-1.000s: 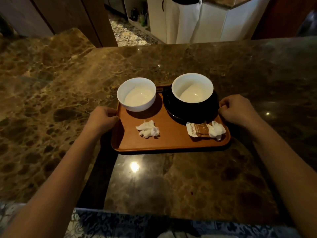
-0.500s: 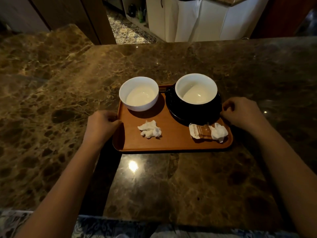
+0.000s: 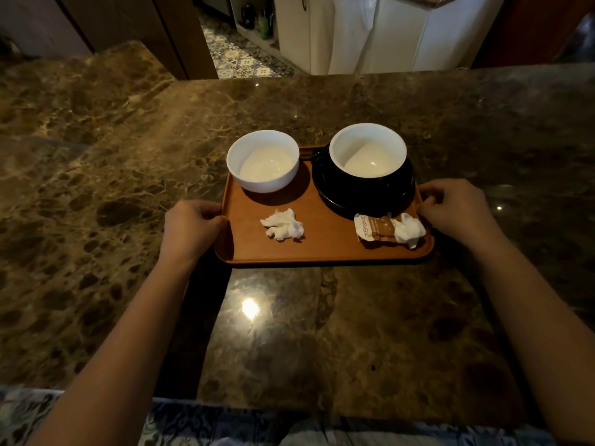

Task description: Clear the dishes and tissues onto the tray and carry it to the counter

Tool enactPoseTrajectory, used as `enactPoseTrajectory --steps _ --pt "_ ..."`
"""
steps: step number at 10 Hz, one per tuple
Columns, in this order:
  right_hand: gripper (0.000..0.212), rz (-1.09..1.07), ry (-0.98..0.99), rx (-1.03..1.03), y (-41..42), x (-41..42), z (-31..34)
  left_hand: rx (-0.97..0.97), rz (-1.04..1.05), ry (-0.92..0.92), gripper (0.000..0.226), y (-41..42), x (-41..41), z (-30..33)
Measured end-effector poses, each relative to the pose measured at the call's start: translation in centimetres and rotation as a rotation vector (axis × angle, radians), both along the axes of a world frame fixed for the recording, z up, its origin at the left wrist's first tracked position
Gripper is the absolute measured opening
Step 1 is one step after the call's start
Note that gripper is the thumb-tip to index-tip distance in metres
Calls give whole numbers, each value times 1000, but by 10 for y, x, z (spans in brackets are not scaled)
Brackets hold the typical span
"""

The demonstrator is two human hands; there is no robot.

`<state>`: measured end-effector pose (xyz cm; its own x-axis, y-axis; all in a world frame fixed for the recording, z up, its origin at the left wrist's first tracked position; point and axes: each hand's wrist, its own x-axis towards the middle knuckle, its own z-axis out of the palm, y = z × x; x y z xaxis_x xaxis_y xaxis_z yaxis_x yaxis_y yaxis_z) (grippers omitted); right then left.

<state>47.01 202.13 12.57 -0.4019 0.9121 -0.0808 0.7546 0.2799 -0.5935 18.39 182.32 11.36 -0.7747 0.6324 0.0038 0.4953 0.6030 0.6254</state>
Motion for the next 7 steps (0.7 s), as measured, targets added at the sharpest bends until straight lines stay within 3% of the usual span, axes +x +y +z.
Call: enactPoseTrajectory --steps 3,6,7 --pt "29 -6 3 -24 10 -5 0 40 -1 30 26 9 2 1" --pt "33 97 -91 174 -37 10 -3 -36 -157 126 32 -41 22 4" --pt "31 32 -6 264 -60 16 -5 -26 -152 154 37 -77 41 0"
